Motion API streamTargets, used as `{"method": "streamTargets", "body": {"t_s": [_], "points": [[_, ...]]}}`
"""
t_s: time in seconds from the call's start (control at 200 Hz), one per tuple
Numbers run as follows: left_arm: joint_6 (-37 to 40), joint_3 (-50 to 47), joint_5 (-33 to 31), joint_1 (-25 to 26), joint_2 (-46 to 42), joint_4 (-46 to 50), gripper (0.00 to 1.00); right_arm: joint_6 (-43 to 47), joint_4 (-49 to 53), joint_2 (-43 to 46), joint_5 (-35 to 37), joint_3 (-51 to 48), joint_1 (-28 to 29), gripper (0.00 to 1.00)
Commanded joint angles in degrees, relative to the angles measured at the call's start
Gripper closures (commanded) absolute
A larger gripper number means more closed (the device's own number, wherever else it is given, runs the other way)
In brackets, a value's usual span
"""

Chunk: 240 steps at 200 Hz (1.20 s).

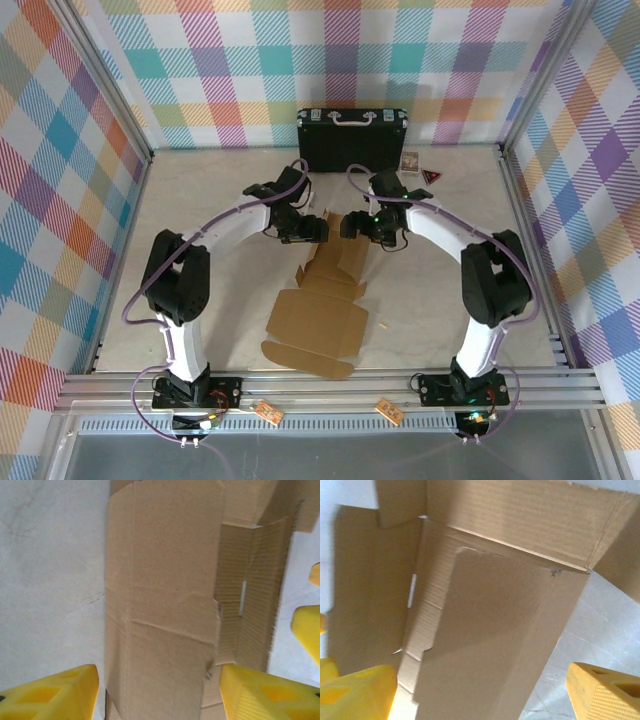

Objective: Fold the paper box

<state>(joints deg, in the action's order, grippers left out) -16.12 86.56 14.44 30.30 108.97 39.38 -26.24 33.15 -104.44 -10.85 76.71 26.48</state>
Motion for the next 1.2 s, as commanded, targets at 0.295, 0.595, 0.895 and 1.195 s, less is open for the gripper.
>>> {"method": "streamTargets", "body": {"t_s": [0.295, 0.595, 0.895, 1.195], "points": [[0.9, 5.7, -13.0, 0.4, 4.1, 5.2, 0.67, 5.4, 7.0, -1.4, 8.9, 0.4, 0.8, 0.19], [1.6, 5.1, -15.2, 0.0, 3.5, 5.3, 1.0, 4.9, 6.1, 3.6, 8.2, -3.0, -0.1, 0.26], [-0.4, -7.8, -20.5, 0.0, -7.7, -5.4, 1.0, 3.7, 6.6, 6.7, 8.2, -1.7, -3.3, 0.18], [-1.4, -21.4, -21.0, 0.1, -18.3, -16.9, 1.0, 6.1, 9.9, 3.9, -0.2, 6.9, -2.9, 0.15]]}}
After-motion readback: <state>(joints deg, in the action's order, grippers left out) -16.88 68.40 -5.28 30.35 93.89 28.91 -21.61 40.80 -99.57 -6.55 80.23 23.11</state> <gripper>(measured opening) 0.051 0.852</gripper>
